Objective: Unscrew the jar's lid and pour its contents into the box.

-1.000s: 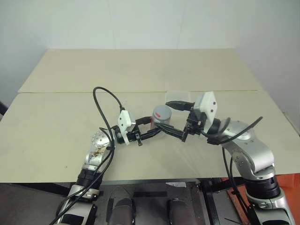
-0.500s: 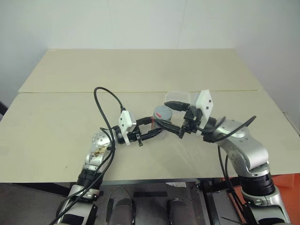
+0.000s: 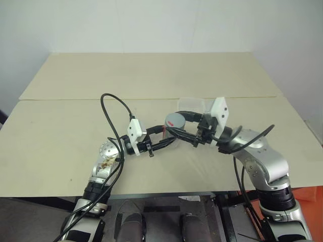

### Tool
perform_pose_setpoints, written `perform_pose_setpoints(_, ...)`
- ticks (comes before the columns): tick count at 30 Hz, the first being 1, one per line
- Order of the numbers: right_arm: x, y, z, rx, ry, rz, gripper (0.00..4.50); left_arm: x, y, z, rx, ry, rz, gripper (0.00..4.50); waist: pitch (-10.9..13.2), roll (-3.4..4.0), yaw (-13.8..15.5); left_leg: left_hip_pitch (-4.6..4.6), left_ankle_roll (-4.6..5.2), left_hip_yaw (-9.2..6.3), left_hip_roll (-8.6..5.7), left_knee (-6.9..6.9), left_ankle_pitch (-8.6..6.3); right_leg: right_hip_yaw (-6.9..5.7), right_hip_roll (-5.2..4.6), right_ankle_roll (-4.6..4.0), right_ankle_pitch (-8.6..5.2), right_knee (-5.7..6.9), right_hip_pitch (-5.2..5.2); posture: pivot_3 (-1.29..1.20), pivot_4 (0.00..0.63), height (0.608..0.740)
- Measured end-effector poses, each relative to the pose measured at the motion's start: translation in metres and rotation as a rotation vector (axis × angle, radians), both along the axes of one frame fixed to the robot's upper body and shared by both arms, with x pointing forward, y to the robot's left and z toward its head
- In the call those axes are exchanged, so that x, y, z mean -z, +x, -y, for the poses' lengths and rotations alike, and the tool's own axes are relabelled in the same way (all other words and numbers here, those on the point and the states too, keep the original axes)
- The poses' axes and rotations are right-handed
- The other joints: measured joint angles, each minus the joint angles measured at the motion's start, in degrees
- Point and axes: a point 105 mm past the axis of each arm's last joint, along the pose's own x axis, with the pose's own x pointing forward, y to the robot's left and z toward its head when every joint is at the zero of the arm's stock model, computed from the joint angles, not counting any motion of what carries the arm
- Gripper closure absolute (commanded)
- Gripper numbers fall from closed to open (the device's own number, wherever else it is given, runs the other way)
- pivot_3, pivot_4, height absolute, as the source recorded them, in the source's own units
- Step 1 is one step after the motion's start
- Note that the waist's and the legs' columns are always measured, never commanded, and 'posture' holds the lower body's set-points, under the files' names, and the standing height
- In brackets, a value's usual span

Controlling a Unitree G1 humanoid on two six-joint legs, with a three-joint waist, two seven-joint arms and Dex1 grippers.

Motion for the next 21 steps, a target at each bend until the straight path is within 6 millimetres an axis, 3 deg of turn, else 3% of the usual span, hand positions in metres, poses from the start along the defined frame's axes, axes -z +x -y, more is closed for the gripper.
perform_pose_setpoints(7,-0.012,-0.012,-0.002,-0.084,0.063,0.001,1.72,0.008,-0.001,0.001,0.012,0.037,-0.015,2.58,0.0,0.00,0.0,0.00,0.00,-0.02,0.00,0.00,0.00,0.00,0.00,0.00,0.00,0.01,0.00,0.00,0.150,0.740)
perform_pose_setpoints(13,-0.016,-0.002,0.003,-0.008,0.074,0.013,1.72,0.008,-0.001,0.001,0.010,0.034,-0.014,2.58,0.0,0.00,0.0,0.00,0.00,-0.01,0.00,0.00,0.00,0.00,0.00,0.00,0.00,0.01,0.00,0.00,0.150,0.740)
perform_pose_setpoints(17,-0.019,0.022,0.040,0.197,0.036,0.045,1.72,0.008,0.001,-0.003,-0.010,0.033,-0.015,2.58,0.0,0.00,0.3,-0.02,0.00,0.04,-0.02,0.00,0.00,0.00,-0.02,0.00,0.00,-0.02,0.00,0.00,0.150,0.740)
perform_pose_setpoints(21,0.000,0.031,0.075,0.361,-0.076,-0.005,1.72,0.003,0.004,-0.013,-0.050,0.030,0.002,2.58,0.0,0.00,0.3,-0.05,0.01,0.12,-0.01,-0.01,0.00,0.00,-0.03,0.00,0.00,-0.03,-0.03,0.00,0.150,0.740)
